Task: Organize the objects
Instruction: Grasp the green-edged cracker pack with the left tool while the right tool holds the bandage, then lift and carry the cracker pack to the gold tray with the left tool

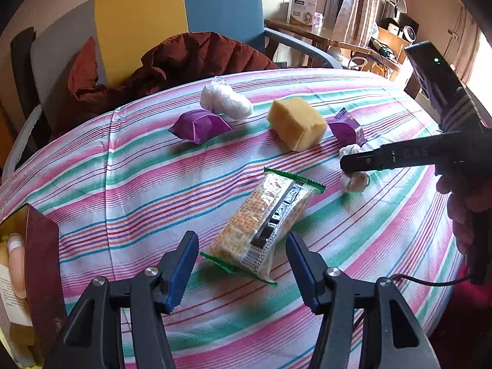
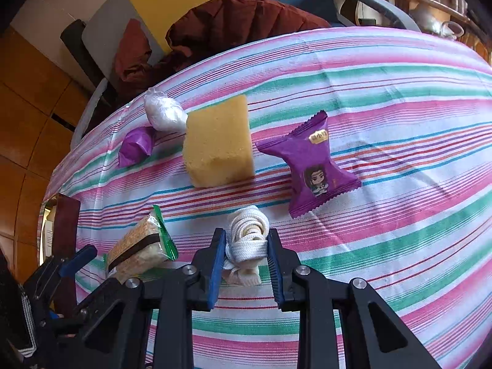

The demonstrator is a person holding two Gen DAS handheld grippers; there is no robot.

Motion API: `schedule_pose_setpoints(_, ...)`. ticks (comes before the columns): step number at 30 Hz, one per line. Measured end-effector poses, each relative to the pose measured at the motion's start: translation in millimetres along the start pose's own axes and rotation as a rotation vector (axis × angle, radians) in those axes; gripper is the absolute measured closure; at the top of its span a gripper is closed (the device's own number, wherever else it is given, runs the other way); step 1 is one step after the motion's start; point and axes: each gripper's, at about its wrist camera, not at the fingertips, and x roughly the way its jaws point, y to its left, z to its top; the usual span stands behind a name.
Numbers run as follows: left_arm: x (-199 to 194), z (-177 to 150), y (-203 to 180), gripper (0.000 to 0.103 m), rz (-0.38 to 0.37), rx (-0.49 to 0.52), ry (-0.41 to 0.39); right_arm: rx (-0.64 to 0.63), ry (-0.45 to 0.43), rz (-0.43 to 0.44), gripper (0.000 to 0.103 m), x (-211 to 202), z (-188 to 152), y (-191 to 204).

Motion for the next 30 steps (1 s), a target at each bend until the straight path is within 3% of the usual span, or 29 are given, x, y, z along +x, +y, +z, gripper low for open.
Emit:
schedule_pose_setpoints(4, 11.7, 11.2, -10.0, 0.033, 0.026, 0.086, -0.007, -0.019, 0.03, 0.002, 0.076, 4.2, -2.4, 1.8)
schedule_pose_setpoints(9, 35.5, 15.6, -18.9, 0.032, 0.031, 0.17, 0.045, -0.01, 0.05, 0.013, 0.073, 8.4, -2.6, -1.5)
schedule_pose_setpoints(16, 39.8, 12.0, -9.7, 0.032, -0.026, 0.07, 0.002, -0.028, 0.054, 0.003, 0.072, 9.7, -4.8, 2.3)
schedule_pose_setpoints(21, 35.1, -3.6, -17.3, 0.032, 0.02, 0.088, -0.07, -0.054, 0.041, -0.008, 0.076, 7.6, -6.2, 5.7)
schedule_pose_setpoints(23, 30.9, -10.3, -17.1, 0.038, 0.012, 0.092, -0.092, -0.074, 0.033, -0.018, 0.077, 7.7, -6.6, 10.4)
schedule_pose_setpoints(26, 24.3, -17.9, -7.1, 0.059, 0.014, 0.054, -0.119, -0.084, 0.028, 0.0, 0.077, 7.9, -6.7, 13.8)
schedule_pose_setpoints(30, 16.1, -28.8, 2.0, 0.063, 0.04, 0.024, -0.157, -0.081, 0.028, 0.017, 0.077, 8.0, -7.6, 14.8)
